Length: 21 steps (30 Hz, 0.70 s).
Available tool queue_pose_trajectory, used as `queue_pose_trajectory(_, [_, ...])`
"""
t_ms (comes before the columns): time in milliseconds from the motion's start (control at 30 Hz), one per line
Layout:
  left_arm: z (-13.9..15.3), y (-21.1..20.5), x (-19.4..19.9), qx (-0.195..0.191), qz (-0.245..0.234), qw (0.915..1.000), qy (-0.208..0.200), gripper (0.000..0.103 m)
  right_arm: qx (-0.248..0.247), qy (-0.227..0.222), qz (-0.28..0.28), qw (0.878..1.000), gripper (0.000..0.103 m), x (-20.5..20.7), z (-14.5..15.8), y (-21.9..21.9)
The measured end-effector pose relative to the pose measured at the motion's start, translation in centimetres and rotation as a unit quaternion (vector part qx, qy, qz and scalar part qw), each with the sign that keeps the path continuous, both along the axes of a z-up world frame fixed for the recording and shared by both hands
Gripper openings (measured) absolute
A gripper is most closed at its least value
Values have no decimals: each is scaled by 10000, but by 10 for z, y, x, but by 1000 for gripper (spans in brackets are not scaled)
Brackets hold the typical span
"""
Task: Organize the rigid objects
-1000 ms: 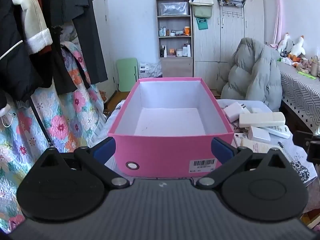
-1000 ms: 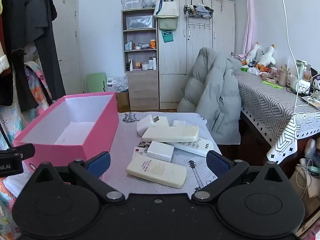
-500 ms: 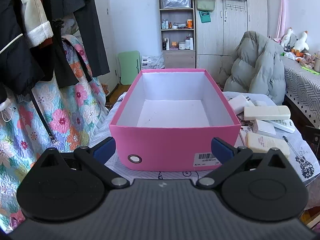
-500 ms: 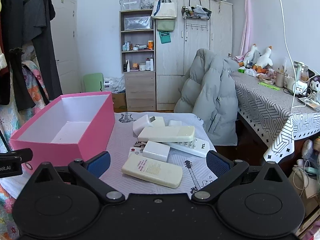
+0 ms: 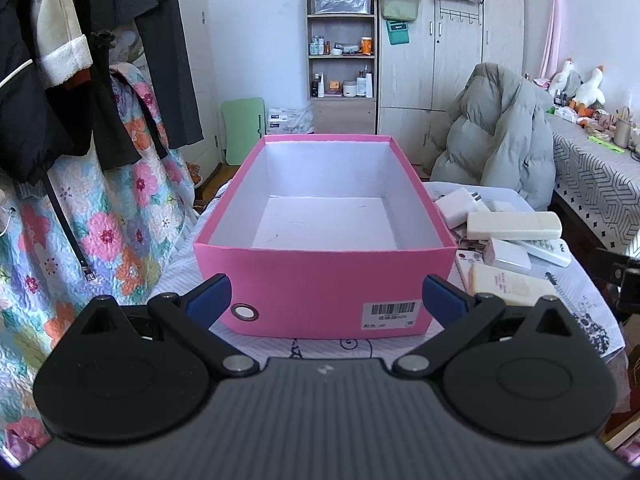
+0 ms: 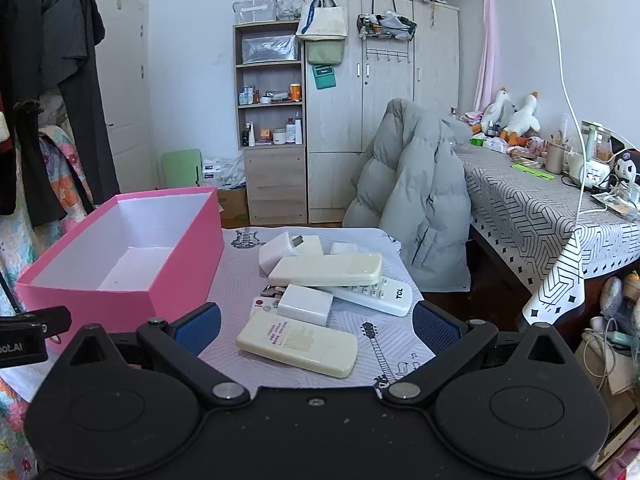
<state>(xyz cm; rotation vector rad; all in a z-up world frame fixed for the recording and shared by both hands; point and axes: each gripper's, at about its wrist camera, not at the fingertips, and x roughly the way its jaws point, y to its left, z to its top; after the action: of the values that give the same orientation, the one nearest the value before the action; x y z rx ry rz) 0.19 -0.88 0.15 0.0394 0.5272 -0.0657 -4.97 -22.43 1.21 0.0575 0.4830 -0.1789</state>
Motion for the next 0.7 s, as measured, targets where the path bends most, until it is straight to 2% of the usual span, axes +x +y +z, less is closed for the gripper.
queue_pose_trajectory(433, [-3,-27,1,-199,-29,9997,111,103,48,-70,-161,9998,103,-5,-2,-25])
queue_pose_trajectory(700, [1,-38,-3,-156,7,9999,48,103,122,-114,-80,9998,103,-5,-4,-30])
